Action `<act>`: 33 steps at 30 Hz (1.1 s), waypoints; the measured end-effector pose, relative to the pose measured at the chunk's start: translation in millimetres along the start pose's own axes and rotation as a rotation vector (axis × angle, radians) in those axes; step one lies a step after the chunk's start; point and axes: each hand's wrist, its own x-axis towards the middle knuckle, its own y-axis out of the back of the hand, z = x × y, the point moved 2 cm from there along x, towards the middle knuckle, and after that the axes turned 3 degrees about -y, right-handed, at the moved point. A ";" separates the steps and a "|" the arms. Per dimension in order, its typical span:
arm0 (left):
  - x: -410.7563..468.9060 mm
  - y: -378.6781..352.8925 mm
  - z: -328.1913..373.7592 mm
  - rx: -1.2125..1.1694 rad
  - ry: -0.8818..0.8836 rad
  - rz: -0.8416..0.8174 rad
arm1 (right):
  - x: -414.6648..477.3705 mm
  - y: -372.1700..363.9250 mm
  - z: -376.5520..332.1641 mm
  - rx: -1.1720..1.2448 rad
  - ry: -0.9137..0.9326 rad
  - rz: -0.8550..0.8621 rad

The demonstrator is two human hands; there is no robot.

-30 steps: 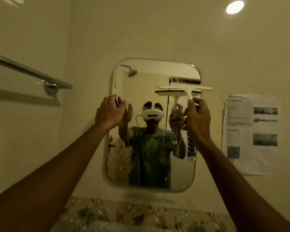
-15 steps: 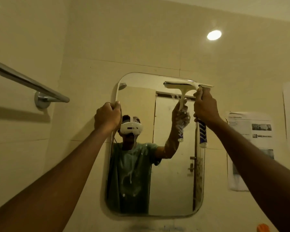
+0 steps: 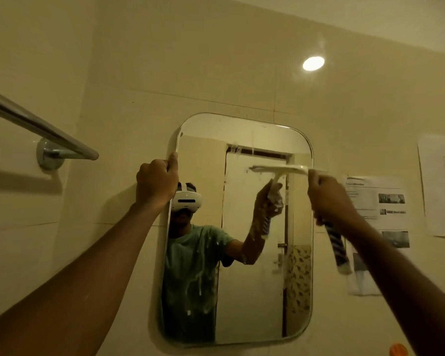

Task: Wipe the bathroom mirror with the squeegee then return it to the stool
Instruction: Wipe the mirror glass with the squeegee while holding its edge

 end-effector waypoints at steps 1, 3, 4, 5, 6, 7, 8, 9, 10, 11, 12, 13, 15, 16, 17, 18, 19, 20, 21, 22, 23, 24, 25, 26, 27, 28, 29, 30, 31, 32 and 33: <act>0.0 0.1 0.1 -0.003 -0.006 0.011 | 11.6 8.3 -11.7 -0.004 0.023 0.018; -0.2 -0.4 -0.8 0.003 -0.020 0.032 | 33.6 21.9 -36.6 0.012 0.047 0.054; -0.2 -1.2 -2.0 0.005 -0.024 0.042 | 42.9 25.6 -46.9 0.015 0.045 0.058; -0.3 -1.9 -3.0 0.006 -0.029 0.053 | 49.7 26.9 -53.9 0.008 0.040 0.050; -0.2 -2.8 -3.6 0.010 -0.034 0.063 | 53.5 27.2 -57.4 -0.007 0.032 0.041; -0.6 -3.7 -3.5 0.019 -0.040 0.072 | 53.3 26.2 -57.4 -0.022 0.022 0.029; -1.4 -4.1 -2.8 0.030 -0.045 0.081 | 50.1 23.8 -54.0 -0.035 0.015 0.012; -1.9 -4.5 -2.3 0.041 -0.053 0.092 | 44.5 19.8 -46.6 -0.042 0.009 -0.004; -2.4 -4.8 -1.9 0.045 -0.060 0.103 | 36.6 15.3 -37.3 -0.042 -0.001 -0.016; -2.5 -5.0 -1.8 0.043 -0.067 0.114 | 26.4 10.9 -26.5 -0.041 -0.016 -0.027; -2.5 -5.5 -2.3 0.042 -0.071 0.125 | 15.3 7.4 -16.0 -0.039 -0.033 -0.040; -2.2 -6.2 -3.0 0.045 -0.071 0.135 | 4.4 5.1 -7.2 -0.042 -0.051 -0.058; -3.0 -7.8 -3.9 0.043 -0.068 0.152 | -11.7 5.4 2.2 -0.077 -0.092 -0.096; -4.4 -9.1 -4.3 0.037 -0.071 0.162 | -14.4 8.0 1.2 -0.106 -0.107 -0.111; -5.6 -10.5 -4.7 0.035 -0.075 0.168 | -12.6 11.7 -3.3 -0.136 -0.115 -0.118; -6.6 -11.0 -4.7 0.033 -0.079 0.172 | -6.5 16.5 -10.7 -0.159 -0.116 -0.109; -7.2 -11.4 -5.1 0.031 -0.082 0.174 | 3.4 22.3 -19.4 -0.169 -0.109 -0.087; -7.7 -11.3 -5.3 0.027 -0.084 0.175 | 16.3 28.7 -29.0 -0.169 -0.096 -0.061; -8.0 -11.2 -5.4 0.026 -0.087 0.173 | 29.0 35.3 -38.9 -0.156 -0.087 -0.040; -8.3 -11.3 -5.4 0.027 -0.090 0.172 | 40.6 41.3 -47.9 -0.138 -0.086 -0.027; -8.5 -11.4 -5.3 0.030 -0.092 0.172 | 49.6 45.4 -54.2 -0.120 -0.092 -0.024; -9.0 -11.4 -5.2 0.033 -0.092 0.176 | 55.4 47.6 -56.9 -0.104 -0.100 -0.034; -9.2 -11.7 -5.3 0.036 -0.090 0.181 | 57.6 47.3 -56.5 -0.096 -0.111 -0.049; -9.6 -11.7 -5.3 0.037 -0.086 0.185 | 55.4 45.2 -53.1 -0.103 -0.122 -0.066; -9.4 -11.9 -5.2 0.037 -0.083 0.188 | 49.1 41.5 -46.9 -0.119 -0.133 -0.086; -9.3 -12.3 -4.9 0.036 -0.082 0.189 | 39.4 37.2 -38.5 -0.135 -0.145 -0.112; -9.5 -12.6 -4.4 0.038 -0.081 0.189 | 27.6 32.8 -28.7 -0.148 -0.161 -0.144; -9.5 -12.6 -4.1 0.041 -0.078 0.186 | 15.4 29.0 -18.7 -0.161 -0.185 -0.183; -9.7 -12.1 -3.9 0.042 -0.077 0.182 | 3.2 26.7 -10.6 -0.176 -0.213 -0.224; -10.1 -11.8 -3.9 0.040 -0.076 0.179 | -5.9 26.6 -5.8 -0.198 -0.235 -0.253; -10.6 -11.7 -3.8 0.040 -0.077 0.176 | -10.1 28.1 -5.1 -0.220 -0.246 -0.265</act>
